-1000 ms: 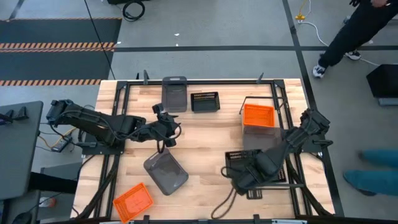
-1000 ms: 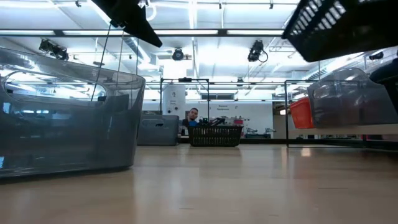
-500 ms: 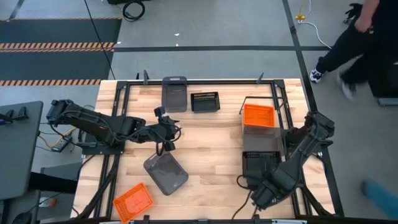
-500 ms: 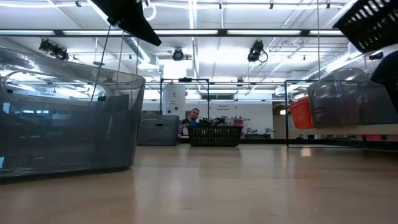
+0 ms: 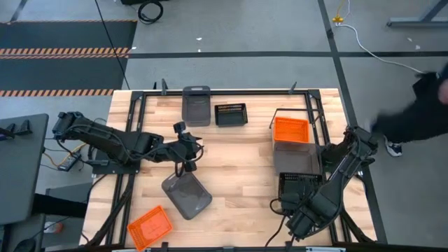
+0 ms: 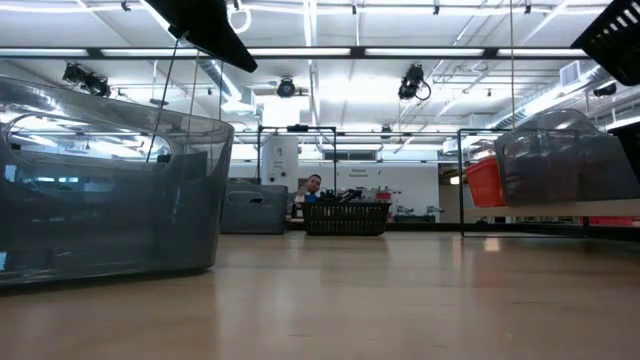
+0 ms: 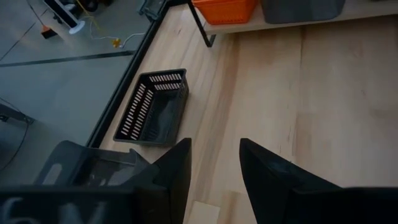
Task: Stack baskets on shelf by color
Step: Stack bottom black bin on top of the black bin on the shelf
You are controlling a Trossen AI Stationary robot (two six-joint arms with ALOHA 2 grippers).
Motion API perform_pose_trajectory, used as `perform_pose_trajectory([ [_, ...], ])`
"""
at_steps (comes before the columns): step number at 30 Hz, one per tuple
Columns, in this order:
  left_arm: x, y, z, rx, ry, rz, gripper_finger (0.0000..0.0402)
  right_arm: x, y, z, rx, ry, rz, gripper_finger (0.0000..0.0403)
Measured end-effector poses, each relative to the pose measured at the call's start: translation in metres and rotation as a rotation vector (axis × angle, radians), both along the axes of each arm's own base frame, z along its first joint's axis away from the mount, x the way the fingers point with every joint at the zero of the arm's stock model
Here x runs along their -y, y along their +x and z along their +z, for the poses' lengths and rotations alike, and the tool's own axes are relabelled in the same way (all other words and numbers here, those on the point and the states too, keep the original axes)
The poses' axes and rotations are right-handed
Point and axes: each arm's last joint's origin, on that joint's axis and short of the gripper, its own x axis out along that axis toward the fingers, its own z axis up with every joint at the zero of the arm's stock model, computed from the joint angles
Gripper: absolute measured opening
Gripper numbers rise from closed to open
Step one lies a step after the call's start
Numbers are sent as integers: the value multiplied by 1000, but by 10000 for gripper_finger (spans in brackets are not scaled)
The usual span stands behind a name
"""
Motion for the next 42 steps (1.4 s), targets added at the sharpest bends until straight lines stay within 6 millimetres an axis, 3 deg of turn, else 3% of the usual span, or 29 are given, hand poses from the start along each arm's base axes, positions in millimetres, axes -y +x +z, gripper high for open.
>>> perform_pose_trajectory([
  [22, 4, -1, 0, 0, 0, -17, 142, -8, -10, -1, 65, -55, 41, 9],
  [31, 4, -1, 0, 1, 0, -17, 135, 2, -20, -33, -89, -114, 93, 9],
  [42, 4, -1, 0, 4, -6, -13, 134, 13, -28, -8, 91, -101, 13, 10],
])
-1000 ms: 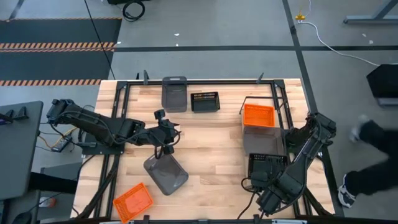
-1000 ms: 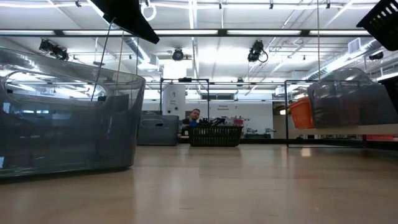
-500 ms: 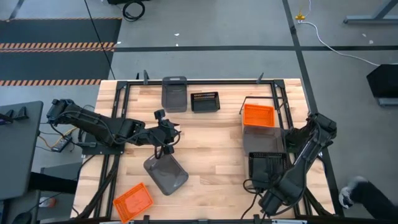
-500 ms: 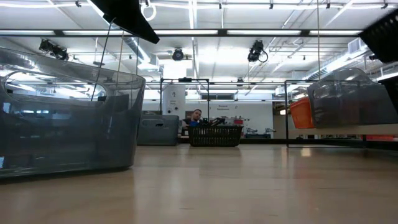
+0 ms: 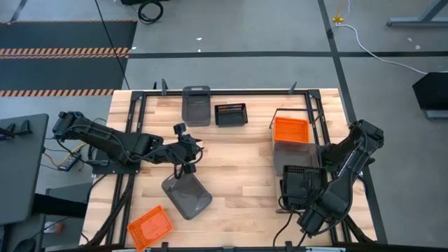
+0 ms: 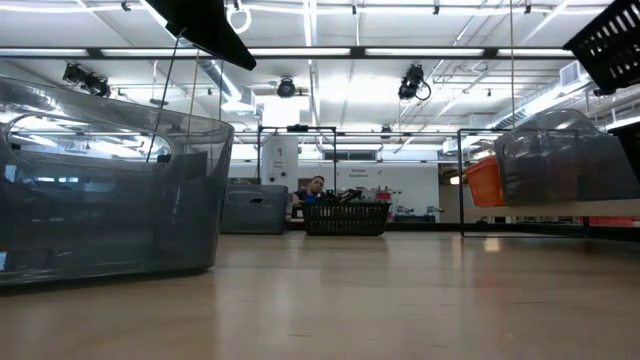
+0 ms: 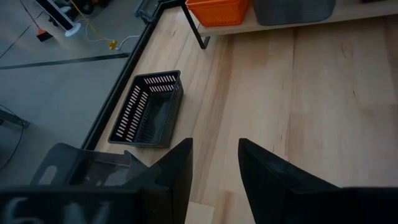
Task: Stack baskets on shelf by color
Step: Stack bottom black bin on top of the black bin on the shelf, then stack the top black transparent bin on top of the black transparent bin on the shelf
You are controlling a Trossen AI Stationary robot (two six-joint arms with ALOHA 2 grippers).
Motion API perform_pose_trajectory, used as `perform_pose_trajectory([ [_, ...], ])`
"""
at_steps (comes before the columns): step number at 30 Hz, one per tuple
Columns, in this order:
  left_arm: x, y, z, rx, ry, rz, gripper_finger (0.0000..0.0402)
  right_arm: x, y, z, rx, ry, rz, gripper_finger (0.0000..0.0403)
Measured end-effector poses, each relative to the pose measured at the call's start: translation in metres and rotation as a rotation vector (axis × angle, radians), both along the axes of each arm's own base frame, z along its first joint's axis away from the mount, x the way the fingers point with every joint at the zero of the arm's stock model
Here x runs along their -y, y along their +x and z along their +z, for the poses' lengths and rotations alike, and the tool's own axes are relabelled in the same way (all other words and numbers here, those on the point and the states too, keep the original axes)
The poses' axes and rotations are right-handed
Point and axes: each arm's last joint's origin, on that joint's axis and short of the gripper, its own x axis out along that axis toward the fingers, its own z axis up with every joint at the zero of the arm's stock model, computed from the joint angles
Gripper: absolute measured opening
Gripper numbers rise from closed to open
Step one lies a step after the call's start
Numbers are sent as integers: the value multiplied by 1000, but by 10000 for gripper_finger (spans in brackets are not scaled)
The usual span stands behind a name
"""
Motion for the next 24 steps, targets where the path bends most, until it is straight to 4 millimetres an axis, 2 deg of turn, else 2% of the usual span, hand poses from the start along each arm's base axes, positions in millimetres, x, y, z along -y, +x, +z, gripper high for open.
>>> perform_pose_trajectory([
  [16, 0, -1, -1, -10, -7, 9, 134, -4, 2, -2, 14, 15, -10, 106],
  [24, 0, -1, -1, -10, -8, 9, 135, -3, 1, -2, 9, 9, -9, 125],
])
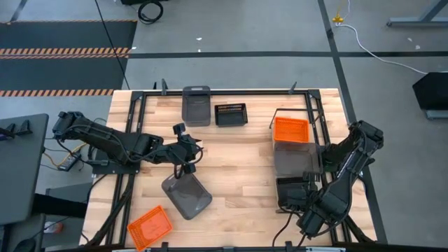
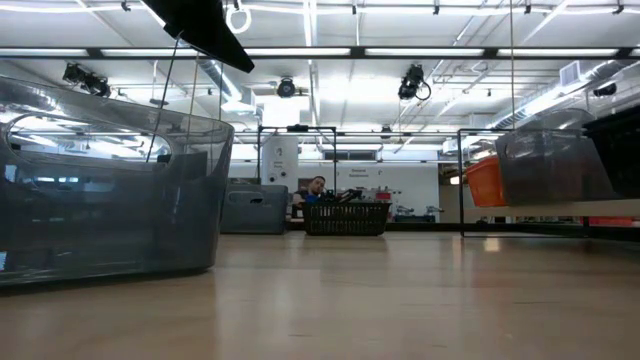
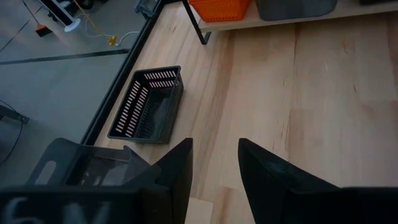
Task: Stack baskets on shelf by color
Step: Stack the top black transparent bin on top of the black transparent bin on the shelf
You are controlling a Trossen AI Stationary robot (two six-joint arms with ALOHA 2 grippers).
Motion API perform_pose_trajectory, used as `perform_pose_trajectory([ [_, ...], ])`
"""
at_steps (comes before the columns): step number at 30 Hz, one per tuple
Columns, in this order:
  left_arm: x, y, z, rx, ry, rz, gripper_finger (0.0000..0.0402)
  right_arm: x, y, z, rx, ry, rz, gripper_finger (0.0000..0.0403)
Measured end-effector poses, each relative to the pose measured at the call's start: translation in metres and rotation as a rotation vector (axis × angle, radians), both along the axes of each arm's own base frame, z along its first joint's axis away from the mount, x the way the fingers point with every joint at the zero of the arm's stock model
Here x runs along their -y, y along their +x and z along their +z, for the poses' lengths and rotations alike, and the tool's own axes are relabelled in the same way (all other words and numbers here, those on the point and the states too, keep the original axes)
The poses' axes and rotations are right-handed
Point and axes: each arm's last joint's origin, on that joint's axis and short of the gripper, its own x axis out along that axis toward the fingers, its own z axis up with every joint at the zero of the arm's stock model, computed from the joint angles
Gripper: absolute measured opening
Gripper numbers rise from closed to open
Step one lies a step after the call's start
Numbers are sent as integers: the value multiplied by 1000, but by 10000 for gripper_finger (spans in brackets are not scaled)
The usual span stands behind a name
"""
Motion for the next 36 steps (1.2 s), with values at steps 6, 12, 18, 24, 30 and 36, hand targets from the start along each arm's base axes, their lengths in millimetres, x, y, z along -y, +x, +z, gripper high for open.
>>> perform_pose_trajectory([
  [6, 0, 0, 0, 0, 0, 0, 135, 1, 2, 0, 2, -5, 0, 125],
  [12, 0, 0, 0, 0, 0, 0, 135, 8, 11, 0, 17, -4, -38, 124],
  [18, 0, 0, 0, 2, -4, 3, 135, 16, 21, 0, 18, 3, -80, 124],
  [24, 0, 0, 0, 11, -19, 14, 135, 23, 36, 12, 80, 29, -95, 124],
  [30, 0, 0, 0, 12, -21, 15, 134, 31, 63, 26, 319, -24, -8, 124],
  [36, 0, 0, 0, 22, -39, 29, 135, 57, 99, 32, 505, -153, 53, 124],
])
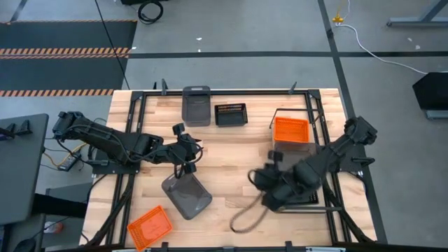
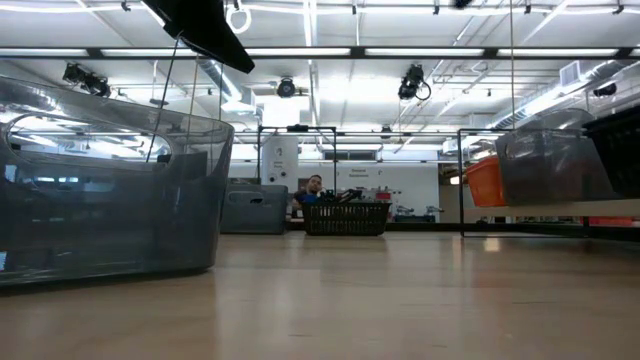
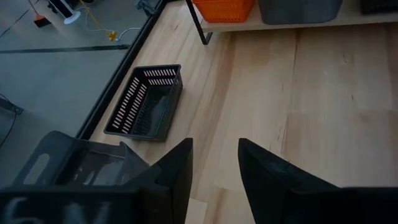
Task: Stack baskets on shelf by color
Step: Stack the top black transparent bin on top of the black transparent bin on the shelf
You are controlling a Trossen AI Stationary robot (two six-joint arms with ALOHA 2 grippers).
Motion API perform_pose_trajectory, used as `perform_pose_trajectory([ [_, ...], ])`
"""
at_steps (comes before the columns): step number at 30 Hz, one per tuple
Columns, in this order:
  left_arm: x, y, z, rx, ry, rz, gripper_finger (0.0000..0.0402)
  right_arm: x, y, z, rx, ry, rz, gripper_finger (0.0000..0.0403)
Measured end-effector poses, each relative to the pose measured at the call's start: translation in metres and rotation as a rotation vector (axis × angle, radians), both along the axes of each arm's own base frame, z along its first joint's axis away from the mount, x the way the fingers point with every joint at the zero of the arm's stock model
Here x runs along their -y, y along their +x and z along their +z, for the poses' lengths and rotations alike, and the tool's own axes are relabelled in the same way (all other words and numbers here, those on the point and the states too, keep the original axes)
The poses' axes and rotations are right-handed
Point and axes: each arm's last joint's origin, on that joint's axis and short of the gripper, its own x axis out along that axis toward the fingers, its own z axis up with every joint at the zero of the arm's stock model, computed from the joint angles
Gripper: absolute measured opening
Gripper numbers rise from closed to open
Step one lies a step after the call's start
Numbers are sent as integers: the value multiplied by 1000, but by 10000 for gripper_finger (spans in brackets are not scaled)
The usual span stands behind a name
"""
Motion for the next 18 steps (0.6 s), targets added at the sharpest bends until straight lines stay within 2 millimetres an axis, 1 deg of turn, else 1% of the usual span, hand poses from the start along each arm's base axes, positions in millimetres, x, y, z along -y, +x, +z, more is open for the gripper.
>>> perform_pose_trajectory([
  [3, 0, 0, 0, -4, 1, 0, 134, 17, 14, 2, 59, -43, -55, 124],
  [7, 0, 1, -2, -7, -1, 6, 135, 37, 27, 3, 77, -36, -114, 124],
  [10, 0, 5, -9, -39, 23, 17, 135, 51, 34, 4, 96, -35, -158, 124],
  [13, 1, 11, -17, -80, 58, 14, 134, 61, 43, 2, 165, -60, -210, 124],
  [15, 1, 16, -24, -113, 73, 12, 135, 68, 49, 0, 180, -83, -201, 124],
  [18, -3, 22, -34, -154, 93, 20, 135, 76, 56, 3, 196, -89, -175, 124],
])
